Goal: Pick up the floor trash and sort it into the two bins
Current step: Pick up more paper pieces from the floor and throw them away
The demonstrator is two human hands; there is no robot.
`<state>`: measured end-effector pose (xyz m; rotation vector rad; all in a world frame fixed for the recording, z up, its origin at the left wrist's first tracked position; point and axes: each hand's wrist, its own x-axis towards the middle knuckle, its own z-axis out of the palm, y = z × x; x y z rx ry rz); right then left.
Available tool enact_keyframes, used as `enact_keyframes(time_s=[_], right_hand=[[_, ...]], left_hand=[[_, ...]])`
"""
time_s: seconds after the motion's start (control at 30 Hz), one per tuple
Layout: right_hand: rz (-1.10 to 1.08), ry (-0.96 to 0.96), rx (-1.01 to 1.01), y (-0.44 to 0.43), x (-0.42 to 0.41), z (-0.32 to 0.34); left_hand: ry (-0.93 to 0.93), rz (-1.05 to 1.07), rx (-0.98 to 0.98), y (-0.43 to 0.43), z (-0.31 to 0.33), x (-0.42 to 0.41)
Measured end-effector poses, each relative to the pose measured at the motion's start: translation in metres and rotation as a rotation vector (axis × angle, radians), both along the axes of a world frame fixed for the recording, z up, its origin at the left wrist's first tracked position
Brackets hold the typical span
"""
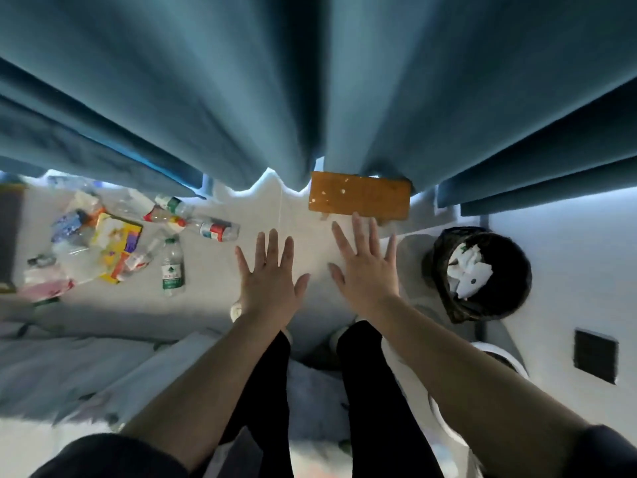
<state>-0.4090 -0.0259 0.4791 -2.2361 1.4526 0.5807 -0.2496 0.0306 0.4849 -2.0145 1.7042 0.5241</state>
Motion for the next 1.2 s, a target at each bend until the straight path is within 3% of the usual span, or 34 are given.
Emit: enact_keyframes(time_s=[0.23, 0.47, 0.8, 1.0, 1.2], right_hand=[[0.103, 0.064, 0.014, 0.027, 0.151, -0.002], [0.162, 0.005, 0.05, 0.053, 0.316, -0.011], [0.383, 0.061, 0.106, 0.054, 0.432, -0.05], [0.571, 0.129, 0.123, 0.031, 0.49, -0.128], [0.798, 0.249, 0.122, -0.006, 0.564, -0.279]], left_hand=[[0.013, 0.185, 0.007, 0.046, -0.004, 0.155], [0.023, 0.371, 0.002, 0.097, -0.005, 0.299], [0.105, 0.598, 0.1, 0.145, -0.045, 0.391], [0.148, 0.717, 0.101, 0.137, -0.113, 0.441], [0.121, 0.805, 0.018, 0.107, -0.271, 0.51]])
